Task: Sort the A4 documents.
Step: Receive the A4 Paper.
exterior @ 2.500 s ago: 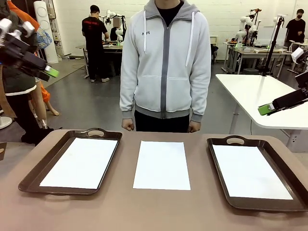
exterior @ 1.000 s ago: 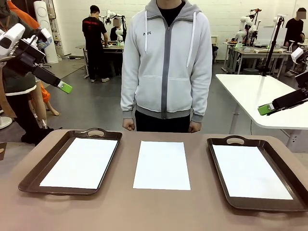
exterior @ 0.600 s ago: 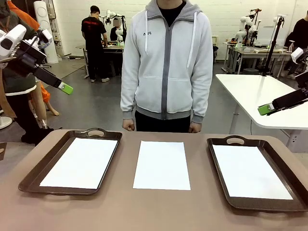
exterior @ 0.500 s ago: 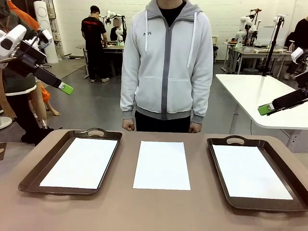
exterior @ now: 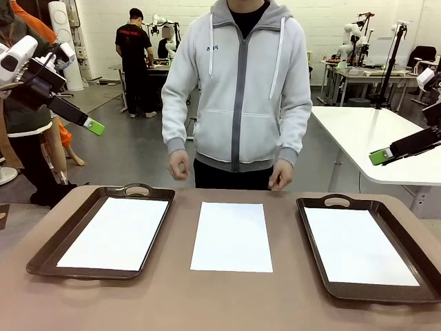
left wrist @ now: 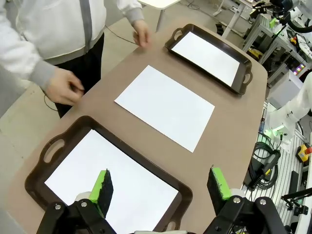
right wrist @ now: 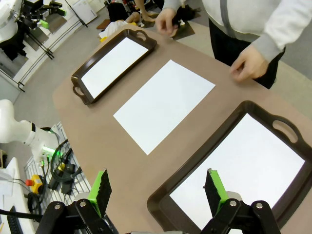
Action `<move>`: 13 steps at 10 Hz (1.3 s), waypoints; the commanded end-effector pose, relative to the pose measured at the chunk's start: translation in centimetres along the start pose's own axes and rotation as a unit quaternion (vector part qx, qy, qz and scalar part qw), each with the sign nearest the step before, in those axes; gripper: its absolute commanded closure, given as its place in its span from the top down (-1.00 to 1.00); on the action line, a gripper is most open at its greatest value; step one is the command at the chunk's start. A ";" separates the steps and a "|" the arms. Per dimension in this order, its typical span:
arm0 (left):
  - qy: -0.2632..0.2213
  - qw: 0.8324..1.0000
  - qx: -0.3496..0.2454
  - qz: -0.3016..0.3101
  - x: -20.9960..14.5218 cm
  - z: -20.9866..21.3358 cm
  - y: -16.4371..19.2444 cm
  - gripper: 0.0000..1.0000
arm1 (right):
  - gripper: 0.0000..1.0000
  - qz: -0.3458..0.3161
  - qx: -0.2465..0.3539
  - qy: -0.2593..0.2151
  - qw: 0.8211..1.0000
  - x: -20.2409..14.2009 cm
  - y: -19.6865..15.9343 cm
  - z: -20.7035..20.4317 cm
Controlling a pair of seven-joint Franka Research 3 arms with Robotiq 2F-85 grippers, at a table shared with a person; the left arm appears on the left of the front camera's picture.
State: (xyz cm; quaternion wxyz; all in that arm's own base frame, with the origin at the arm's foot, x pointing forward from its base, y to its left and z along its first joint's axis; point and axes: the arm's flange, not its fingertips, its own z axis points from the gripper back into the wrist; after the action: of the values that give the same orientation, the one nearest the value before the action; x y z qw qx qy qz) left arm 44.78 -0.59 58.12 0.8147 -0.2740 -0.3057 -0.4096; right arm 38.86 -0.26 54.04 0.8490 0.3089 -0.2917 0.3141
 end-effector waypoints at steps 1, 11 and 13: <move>0.001 1.000 0.000 -0.002 0.1 0.0 -0.1 1.00 | 1.00 0.002 0.001 0.000 1.000 -0.1 0.0 0.0; 0.001 1.000 0.000 -0.002 0.1 0.0 -0.1 1.00 | 1.00 0.002 0.001 0.000 1.000 -0.1 0.0 0.0; 0.001 1.000 0.000 -0.002 0.1 0.0 -0.1 1.00 | 1.00 0.002 0.001 0.000 1.000 -0.1 0.0 0.0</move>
State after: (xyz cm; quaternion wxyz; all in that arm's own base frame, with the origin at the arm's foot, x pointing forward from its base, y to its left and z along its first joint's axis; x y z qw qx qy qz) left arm 44.78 -0.59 58.12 0.8147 -0.2739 -0.3057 -0.4096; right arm 38.86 -0.26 54.04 0.8490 0.3089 -0.2917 0.3141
